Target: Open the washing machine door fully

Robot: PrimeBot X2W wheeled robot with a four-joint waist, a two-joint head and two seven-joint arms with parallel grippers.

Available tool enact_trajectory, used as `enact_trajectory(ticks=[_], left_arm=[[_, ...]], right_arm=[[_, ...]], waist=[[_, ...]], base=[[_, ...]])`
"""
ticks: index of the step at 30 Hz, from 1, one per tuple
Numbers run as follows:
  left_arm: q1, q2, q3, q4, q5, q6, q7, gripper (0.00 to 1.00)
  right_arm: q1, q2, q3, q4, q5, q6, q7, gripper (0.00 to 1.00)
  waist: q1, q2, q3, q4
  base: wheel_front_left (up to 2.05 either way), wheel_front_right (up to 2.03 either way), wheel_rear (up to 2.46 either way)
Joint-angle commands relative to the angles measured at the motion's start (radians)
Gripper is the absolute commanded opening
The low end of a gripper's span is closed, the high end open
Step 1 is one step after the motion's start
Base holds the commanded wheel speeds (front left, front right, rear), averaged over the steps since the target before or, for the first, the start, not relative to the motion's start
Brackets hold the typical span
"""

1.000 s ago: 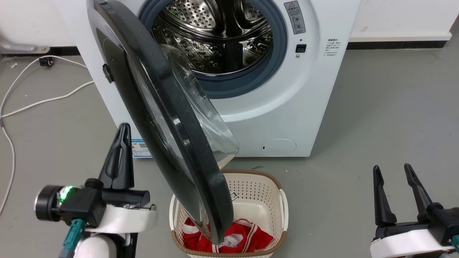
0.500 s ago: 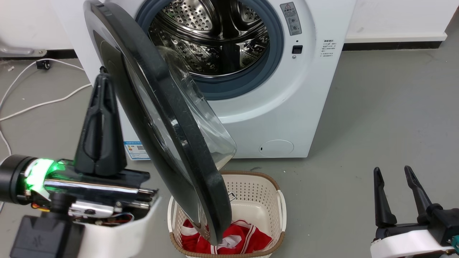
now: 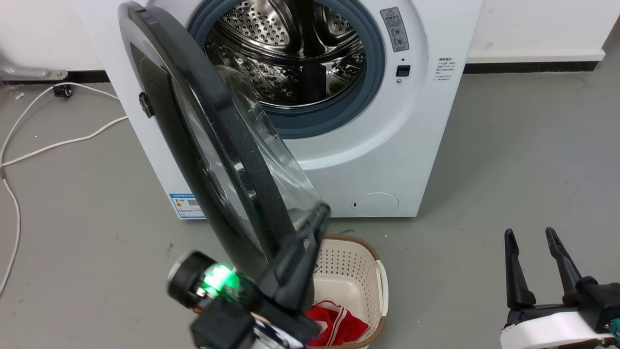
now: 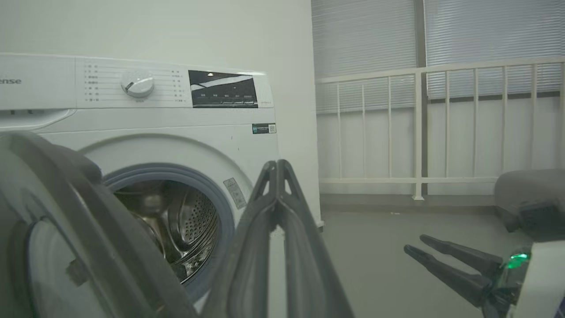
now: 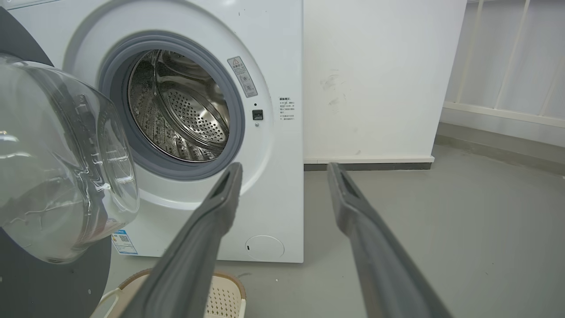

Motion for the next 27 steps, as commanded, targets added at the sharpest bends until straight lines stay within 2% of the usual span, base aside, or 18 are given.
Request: enact_trajectory(ticks=[1, 8, 15, 27], left_arm=[[0.025, 0.009, -0.022, 0.024, -0.009, -0.002, 0.013, 0.0], [0.097, 0.025, -0.083, 0.184, -0.031, 0.0, 0.076, 0.0], [0.061, 0.006, -0.095, 0.311, -0.037, 0.01, 0.049, 0.0], [-0.046, -0.021, -0.062, 0.459, -0.076, 0.052, 0.006, 0.0]], right_arm=[[0.001, 0.003, 0.001, 0.003, 0.003, -0.001, 0.002, 1.0], [0.006, 0.003, 0.002, 0.007, 0.012, -0.001, 0.007, 1.0], [0.001, 0.003, 0.014, 0.013, 0.015, -0.001, 0.011, 1.0], [0.006, 0.003, 0.023, 0.018, 0.029, -0.001, 0.017, 1.0]], waist=[[0.0, 0.0, -0.001, 0.001], [0.0, 0.0, -0.003, 0.011], [0.0, 0.0, -0.002, 0.01], [0.0, 0.0, 0.003, -0.01]], base=[[0.0, 0.0, 0.0], [0.0, 0.0, 0.0], [0.0, 0.0, 0.0], [0.0, 0.0, 0.0]])
